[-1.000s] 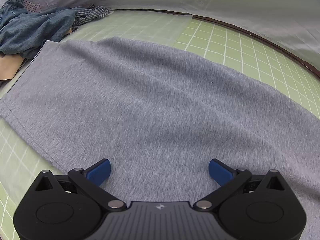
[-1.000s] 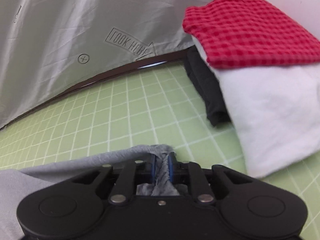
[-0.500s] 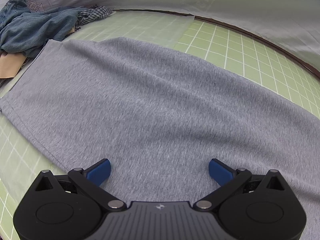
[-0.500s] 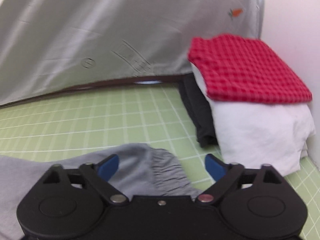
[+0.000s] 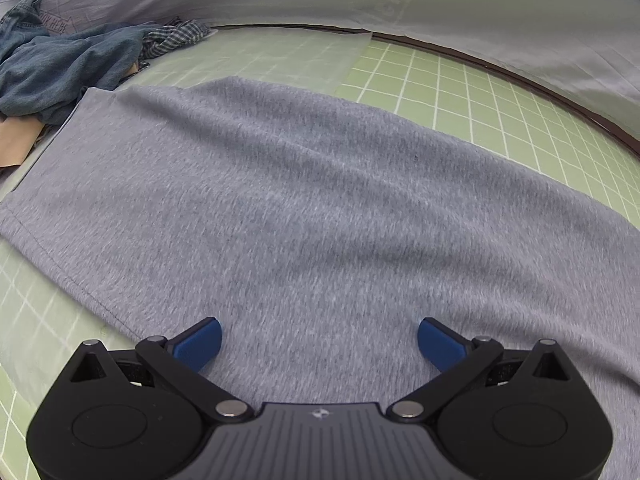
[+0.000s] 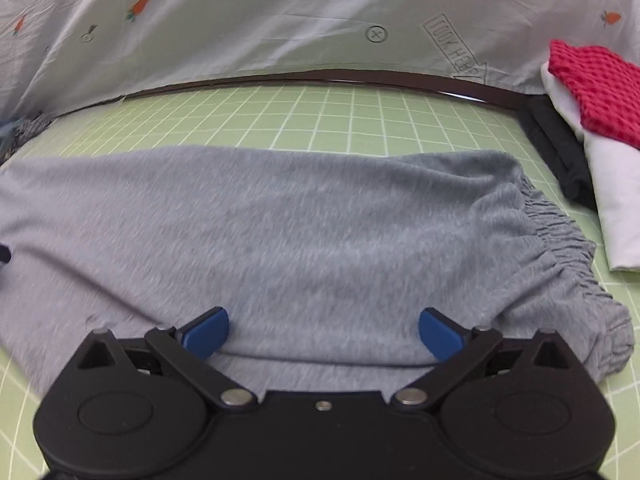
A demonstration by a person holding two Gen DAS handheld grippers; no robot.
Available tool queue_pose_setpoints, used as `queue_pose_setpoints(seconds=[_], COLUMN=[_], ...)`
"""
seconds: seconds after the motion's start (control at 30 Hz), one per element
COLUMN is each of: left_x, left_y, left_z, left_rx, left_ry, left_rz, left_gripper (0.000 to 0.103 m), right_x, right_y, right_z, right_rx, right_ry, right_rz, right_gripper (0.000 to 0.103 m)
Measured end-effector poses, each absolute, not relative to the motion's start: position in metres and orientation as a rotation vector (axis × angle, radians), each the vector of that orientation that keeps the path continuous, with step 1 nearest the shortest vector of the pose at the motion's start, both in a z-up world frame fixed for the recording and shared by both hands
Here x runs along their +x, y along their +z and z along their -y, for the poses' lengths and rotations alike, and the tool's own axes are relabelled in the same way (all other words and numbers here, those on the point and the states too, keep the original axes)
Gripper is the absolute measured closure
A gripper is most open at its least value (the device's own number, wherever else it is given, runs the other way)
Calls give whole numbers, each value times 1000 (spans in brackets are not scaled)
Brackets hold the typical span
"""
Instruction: Fold clothes
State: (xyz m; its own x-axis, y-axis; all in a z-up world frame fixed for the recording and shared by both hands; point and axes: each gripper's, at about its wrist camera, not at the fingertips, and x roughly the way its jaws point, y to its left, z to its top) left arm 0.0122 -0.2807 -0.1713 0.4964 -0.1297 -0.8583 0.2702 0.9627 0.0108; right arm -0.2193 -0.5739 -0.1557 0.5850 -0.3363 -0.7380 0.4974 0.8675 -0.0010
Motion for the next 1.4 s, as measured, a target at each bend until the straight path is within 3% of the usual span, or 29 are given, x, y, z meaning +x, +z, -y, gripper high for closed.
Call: queue_pose_setpoints(seconds=[0.17,0.3,0.53,0.73,0.9,0.97,1.03,1.23,1.4], left_x=[1,4,29,55,77,91,104,129,141], left_y=[-168,-159,-140,-152,-159,-165,-170,-179,-188], left_z=[265,227,111,6,-52,-65,-72,-82,-91], left_rx=[171,18,-223,-451,-556,-595,-629,-798,-924], left_ry=[-360,-401,-202,-6,45,17,-15,-59,-83], left_rz=[-1019,-1043,-951,-911,-854,-877,-887,-873,-799], left_gripper=[0,0,0,1,14,28,32,32,22], right_x=[-227,-226,-223,-188,-155,-143,-134,-113,-114], right_y=[-152,-146,-112,-116,-109,-106,-104,-96,-91], right_z=[556,548,519,481,448,442,440,428,417], right_rx=[232,260,279,309,300,306,341,384,348], right_ry=[-560,-633,-752,-764,-734,-761,-791,-811,-798], right_rz=[-846,-888,-812,-847,-819,-805,-785,-781,-811], right_gripper=[0,0,0,0,0,0,0,0,0])
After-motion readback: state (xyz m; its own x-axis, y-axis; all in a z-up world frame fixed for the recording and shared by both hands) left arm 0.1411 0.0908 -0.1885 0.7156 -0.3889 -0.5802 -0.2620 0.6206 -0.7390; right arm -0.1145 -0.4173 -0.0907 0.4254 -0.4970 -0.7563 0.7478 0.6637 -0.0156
